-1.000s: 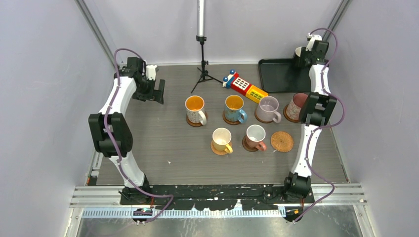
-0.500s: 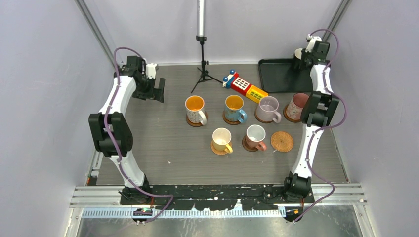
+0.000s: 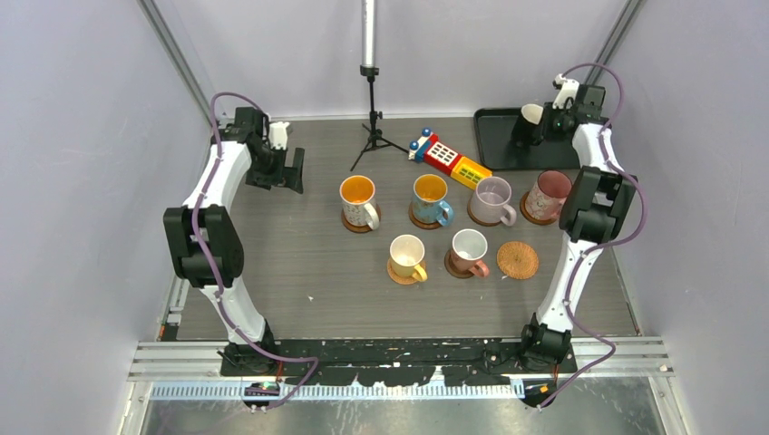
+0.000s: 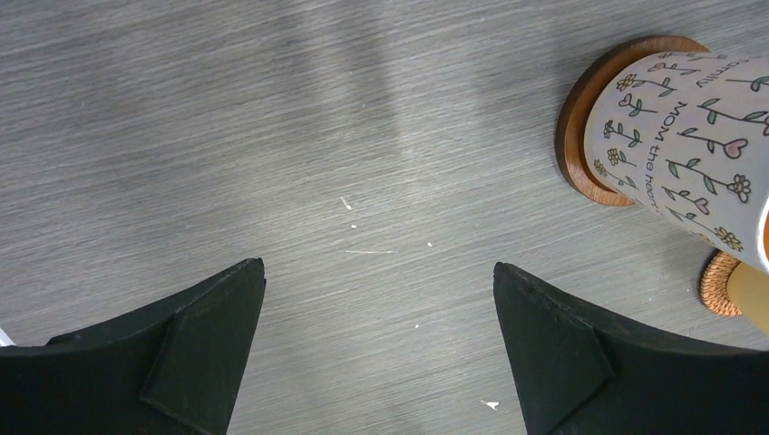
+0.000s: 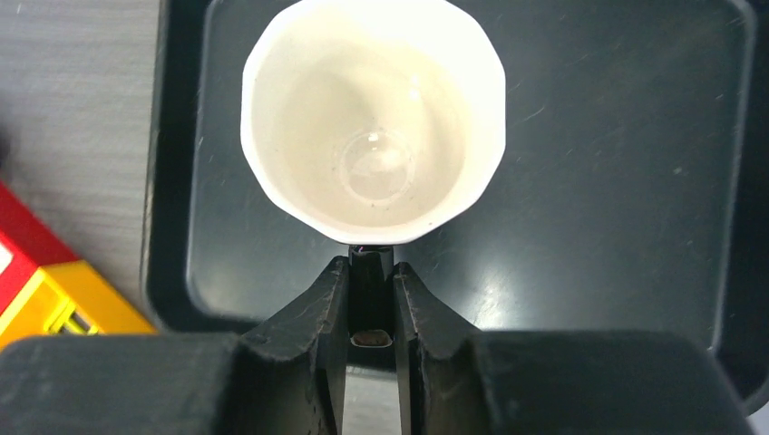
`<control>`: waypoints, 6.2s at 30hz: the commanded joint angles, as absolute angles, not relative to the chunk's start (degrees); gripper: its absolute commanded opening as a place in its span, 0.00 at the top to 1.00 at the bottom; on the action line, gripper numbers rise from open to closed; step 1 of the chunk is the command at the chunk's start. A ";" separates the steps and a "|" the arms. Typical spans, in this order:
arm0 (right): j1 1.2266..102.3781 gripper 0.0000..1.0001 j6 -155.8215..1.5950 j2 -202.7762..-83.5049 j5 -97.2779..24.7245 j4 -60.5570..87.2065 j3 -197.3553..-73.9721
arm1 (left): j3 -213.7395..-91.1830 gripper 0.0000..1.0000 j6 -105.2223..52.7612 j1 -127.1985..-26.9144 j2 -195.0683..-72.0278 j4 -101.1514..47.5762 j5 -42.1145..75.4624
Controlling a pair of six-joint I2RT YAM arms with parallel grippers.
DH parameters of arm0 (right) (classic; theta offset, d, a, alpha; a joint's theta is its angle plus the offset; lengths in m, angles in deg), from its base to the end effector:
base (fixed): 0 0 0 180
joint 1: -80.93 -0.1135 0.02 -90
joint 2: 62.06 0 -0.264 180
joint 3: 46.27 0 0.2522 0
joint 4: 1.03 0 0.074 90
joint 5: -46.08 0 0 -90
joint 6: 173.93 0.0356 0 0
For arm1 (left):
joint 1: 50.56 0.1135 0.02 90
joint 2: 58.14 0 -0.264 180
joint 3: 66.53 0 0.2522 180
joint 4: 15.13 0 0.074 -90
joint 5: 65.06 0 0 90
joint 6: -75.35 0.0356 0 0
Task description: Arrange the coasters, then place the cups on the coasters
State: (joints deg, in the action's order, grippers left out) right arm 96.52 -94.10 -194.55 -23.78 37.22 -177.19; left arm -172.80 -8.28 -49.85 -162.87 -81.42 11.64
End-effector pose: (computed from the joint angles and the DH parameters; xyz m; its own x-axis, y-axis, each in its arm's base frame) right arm 0.5166 -0.1314 0.2325 -0.6067 -0.0028 -0.7949 -0.1113 0.9904 0.0814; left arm 0.3857 -0.0034 0.2773 -0.8893 0.0970 -0.4470 0.1859 0.9695 -0.1595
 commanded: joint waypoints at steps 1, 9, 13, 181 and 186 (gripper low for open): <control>96.18 0.96 -99.33 -185.85 -17.68 37.06 -171.25 | -172.06 0.00 -8.63 -49.90 -159.79 -80.59 10.13; 96.06 0.84 -108.54 -182.95 -19.69 41.11 -166.40 | -172.11 0.00 -8.74 -49.85 -159.79 -80.64 9.73; 95.89 0.71 -110.92 -184.84 -22.28 45.54 -169.40 | -172.53 0.00 -8.86 -49.77 -160.25 -80.56 9.73; 113.71 0.45 -148.35 -118.43 -11.95 77.93 -105.15 | -156.43 0.00 -7.93 -49.68 -147.55 -73.80 3.78; 113.67 0.39 -150.12 -118.93 -14.30 83.17 -110.10 | -155.54 0.00 -7.68 -49.68 -146.66 -73.44 3.75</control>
